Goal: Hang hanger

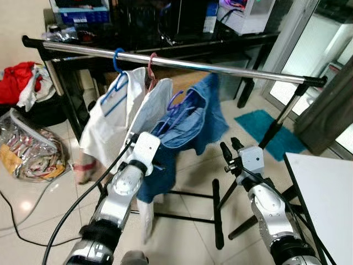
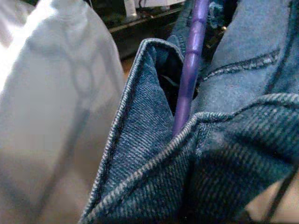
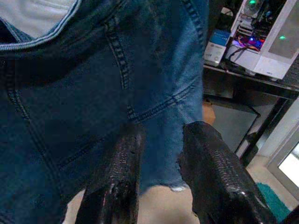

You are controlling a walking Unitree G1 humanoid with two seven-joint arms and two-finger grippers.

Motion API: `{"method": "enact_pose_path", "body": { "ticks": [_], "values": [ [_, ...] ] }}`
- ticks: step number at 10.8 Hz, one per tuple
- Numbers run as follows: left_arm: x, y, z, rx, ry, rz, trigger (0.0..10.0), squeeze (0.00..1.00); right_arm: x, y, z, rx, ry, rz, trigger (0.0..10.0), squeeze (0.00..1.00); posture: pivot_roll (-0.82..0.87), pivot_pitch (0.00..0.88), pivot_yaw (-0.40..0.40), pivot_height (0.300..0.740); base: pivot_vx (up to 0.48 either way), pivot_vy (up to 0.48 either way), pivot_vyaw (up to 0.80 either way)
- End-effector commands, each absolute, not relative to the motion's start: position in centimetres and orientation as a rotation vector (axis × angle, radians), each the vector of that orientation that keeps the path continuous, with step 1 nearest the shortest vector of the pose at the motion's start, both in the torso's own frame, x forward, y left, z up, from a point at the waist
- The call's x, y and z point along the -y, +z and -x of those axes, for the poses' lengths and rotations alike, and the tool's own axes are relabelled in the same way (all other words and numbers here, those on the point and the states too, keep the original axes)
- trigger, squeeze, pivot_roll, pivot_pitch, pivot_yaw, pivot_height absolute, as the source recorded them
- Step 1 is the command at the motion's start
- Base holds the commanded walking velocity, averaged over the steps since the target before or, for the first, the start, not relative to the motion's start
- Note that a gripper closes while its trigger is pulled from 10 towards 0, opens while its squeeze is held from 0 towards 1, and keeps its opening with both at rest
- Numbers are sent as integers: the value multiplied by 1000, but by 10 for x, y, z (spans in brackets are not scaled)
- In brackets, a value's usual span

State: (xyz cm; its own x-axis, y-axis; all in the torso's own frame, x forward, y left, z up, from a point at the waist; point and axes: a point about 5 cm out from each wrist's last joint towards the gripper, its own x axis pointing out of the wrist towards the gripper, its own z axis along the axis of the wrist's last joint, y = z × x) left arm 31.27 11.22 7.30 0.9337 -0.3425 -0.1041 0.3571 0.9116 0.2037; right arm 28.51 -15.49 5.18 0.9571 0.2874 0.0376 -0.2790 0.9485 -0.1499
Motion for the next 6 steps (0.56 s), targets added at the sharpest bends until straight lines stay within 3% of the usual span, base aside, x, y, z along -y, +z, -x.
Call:
{"method": "enact_pose_path", "body": {
  "ticks": [1,4,6],
  "values": [
    [-110,83,-320,-46,-362,-164,10000,0,157,53,-287,57,280,144,10000,0,228,0,-46,740,0,0,0],
    [-111,80,-325,-87,-343,-74,10000,0,158,52,-286,59,274,145,10000,0,220,0,-44,740,0,0,0],
    [-112,76,-324,-101,-342,-55,10000,0,159,52,-285,59,273,147,10000,0,220,1,-46,740,317,0,0]
  ]
}}
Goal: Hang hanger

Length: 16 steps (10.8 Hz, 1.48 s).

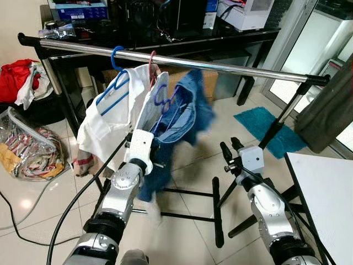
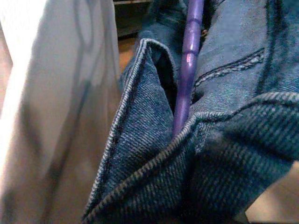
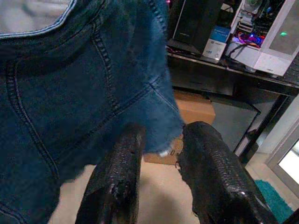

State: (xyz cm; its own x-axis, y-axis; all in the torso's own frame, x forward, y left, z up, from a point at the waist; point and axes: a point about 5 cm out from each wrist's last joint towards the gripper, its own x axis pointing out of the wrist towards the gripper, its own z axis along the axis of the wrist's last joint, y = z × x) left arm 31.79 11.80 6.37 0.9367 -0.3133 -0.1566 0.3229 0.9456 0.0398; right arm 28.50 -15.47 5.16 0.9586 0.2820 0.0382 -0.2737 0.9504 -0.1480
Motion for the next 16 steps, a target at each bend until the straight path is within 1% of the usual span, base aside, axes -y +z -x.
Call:
{"method": "enact_pose_path", "body": {
  "ticks": [1,10,14,16],
  "values": [
    [-112,76,-324,-101,-342,-51,10000,0,159,52,-285,59,274,147,10000,0,220,1,-46,740,420,0,0],
    [-113,75,-323,-95,-348,-56,10000,0,159,50,-282,54,278,148,10000,0,220,12,-45,740,464,0,0],
    [-112,75,-322,-88,-353,-69,10000,0,157,49,-281,49,282,146,10000,0,223,17,-45,740,0,0,0],
    [-108,77,-320,-70,-392,-140,10000,0,157,50,-281,48,284,145,10000,0,225,19,-46,740,0,0,0]
  ]
}}
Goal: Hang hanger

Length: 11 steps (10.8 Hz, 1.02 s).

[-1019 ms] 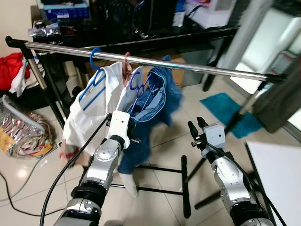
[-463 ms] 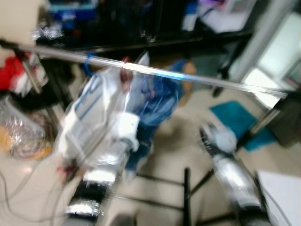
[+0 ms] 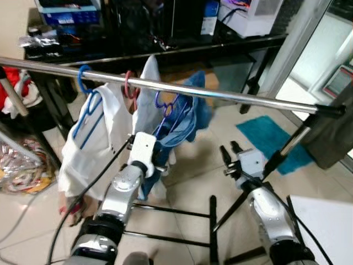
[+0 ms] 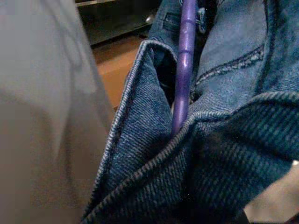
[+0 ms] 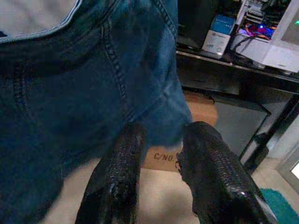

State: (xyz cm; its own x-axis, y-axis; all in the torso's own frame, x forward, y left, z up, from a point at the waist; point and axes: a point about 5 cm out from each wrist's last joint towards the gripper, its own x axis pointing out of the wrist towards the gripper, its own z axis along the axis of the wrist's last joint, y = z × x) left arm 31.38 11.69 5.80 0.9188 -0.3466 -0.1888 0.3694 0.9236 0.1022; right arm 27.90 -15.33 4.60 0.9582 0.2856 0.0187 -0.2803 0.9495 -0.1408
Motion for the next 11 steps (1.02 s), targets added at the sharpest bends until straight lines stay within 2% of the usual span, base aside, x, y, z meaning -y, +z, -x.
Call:
{"method": "enact_pose_path", "body": {
  "ticks": [1,6,11],
  "values": [
    [-106,78,-319,-61,-411,-175,10000,0,157,50,-282,48,284,145,10000,0,226,18,-47,740,0,0,0],
    [-93,71,-311,-36,-527,-426,10000,0,157,50,-283,44,285,149,10000,0,224,14,-47,740,0,0,0],
    [-98,95,-321,62,-480,-415,10000,0,156,50,-285,43,291,150,10000,0,231,12,-53,740,0,0,0]
  ]
}}
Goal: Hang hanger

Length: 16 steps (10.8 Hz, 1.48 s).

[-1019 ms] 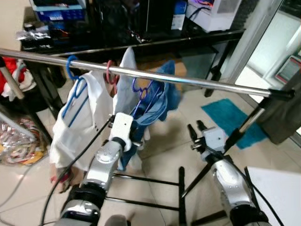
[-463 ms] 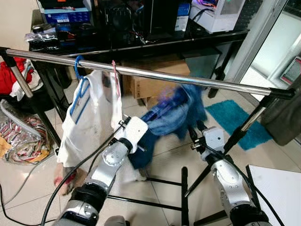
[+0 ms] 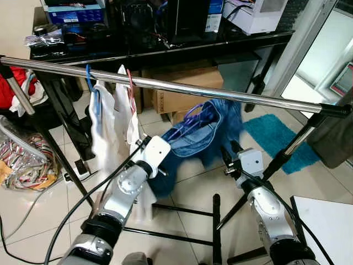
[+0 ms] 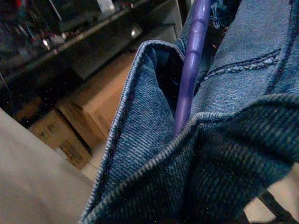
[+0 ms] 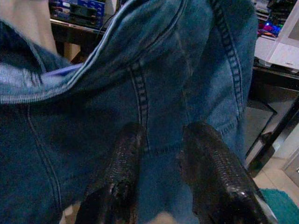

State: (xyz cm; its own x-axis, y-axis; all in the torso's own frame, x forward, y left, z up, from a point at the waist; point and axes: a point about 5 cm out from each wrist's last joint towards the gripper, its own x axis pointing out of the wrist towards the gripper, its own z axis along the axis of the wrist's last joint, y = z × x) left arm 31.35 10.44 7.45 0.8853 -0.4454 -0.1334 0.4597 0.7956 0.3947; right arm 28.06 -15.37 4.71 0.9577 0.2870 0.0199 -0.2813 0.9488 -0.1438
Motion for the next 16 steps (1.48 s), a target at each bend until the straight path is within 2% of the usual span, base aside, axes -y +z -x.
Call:
{"method": "enact_pose_path", "body": {
  "ticks": [1,3,5,7,10,11,16],
  "values": [
    [-95,102,-322,96,-504,-434,10000,0,156,51,-285,43,291,149,10000,0,231,10,-53,740,0,0,0],
    [-92,104,-320,134,-516,-478,10000,0,156,50,-285,43,288,149,10000,0,227,8,-50,740,0,0,0],
    [-95,109,-320,174,-454,-442,10000,0,157,50,-284,42,283,149,10000,0,224,9,-47,740,0,0,0],
    [-109,117,-331,148,-330,-294,10000,0,156,50,-285,40,287,152,10000,0,227,9,-51,740,0,0,0],
    [-118,120,-337,110,-263,-133,10000,0,158,50,-286,39,285,151,10000,0,224,1,-51,740,0,0,0],
    [-117,118,-339,72,-278,-63,10000,0,158,51,-286,43,284,153,10000,0,224,1,-51,740,0,0,0],
    [-101,107,-330,12,-359,-25,10000,0,163,49,-284,31,279,187,10000,0,217,0,-46,740,0,0,0]
  ]
}}
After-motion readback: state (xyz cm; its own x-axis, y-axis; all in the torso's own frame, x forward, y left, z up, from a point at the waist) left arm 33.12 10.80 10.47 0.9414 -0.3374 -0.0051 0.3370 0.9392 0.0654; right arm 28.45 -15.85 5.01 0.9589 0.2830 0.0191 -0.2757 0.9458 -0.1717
